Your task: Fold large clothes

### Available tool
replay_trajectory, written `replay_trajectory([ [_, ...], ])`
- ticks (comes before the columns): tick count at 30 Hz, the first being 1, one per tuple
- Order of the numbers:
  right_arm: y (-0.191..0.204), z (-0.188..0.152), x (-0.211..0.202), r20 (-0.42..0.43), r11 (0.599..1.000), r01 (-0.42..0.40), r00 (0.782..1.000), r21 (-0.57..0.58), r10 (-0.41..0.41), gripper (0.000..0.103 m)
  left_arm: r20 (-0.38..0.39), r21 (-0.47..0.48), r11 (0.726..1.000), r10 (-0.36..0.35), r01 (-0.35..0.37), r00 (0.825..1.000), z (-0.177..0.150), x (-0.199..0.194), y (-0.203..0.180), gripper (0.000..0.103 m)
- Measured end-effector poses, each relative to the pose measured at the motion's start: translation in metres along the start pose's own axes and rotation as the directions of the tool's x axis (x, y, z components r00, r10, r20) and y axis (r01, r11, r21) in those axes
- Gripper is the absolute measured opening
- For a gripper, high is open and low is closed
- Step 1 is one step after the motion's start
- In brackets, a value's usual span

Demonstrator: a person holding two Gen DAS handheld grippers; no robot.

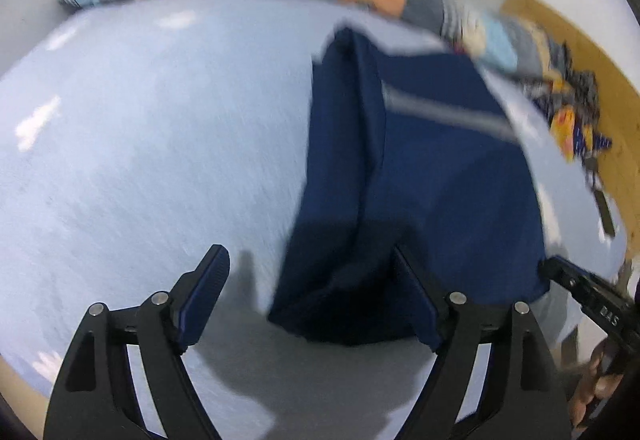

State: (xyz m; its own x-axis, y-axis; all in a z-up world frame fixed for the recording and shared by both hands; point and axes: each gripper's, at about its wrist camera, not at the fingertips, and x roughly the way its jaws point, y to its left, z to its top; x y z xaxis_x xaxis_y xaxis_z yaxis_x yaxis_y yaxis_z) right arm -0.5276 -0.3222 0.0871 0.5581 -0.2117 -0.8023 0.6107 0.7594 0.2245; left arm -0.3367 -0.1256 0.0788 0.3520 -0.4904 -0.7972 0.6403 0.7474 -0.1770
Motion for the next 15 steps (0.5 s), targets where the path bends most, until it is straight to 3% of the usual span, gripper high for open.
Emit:
replay_trajectory([
  [4,0.000,0.008,-0.016,0.095,0.999,-0.024,0.995,0.029,0.021,0.027,0.179,0.051,0.997,0.053,-0.063,0.982,0.007,-0.023,-0.012,0.083],
  [7,0.001,0.015,-0.016,0.114,0.998,-0.032,0.993,0.046,0.027,0.027,0.260,0.099,0.993,0.043,-0.071,0.965,0.015,-0.029,-0.027,0.083],
  [12,0.005,0.036,-0.005,0.116,0.998,-0.036,0.993,0.046,0.030,0.027,0.247,0.138,0.989,0.016,-0.051,0.969,0.042,-0.009,-0.040,0.083],
  [15,0.005,0.052,0.005,0.108,0.999,-0.010,0.994,0.042,0.006,0.031,0.183,0.150,0.987,0.025,-0.053,0.983,0.056,0.020,-0.047,0.083],
])
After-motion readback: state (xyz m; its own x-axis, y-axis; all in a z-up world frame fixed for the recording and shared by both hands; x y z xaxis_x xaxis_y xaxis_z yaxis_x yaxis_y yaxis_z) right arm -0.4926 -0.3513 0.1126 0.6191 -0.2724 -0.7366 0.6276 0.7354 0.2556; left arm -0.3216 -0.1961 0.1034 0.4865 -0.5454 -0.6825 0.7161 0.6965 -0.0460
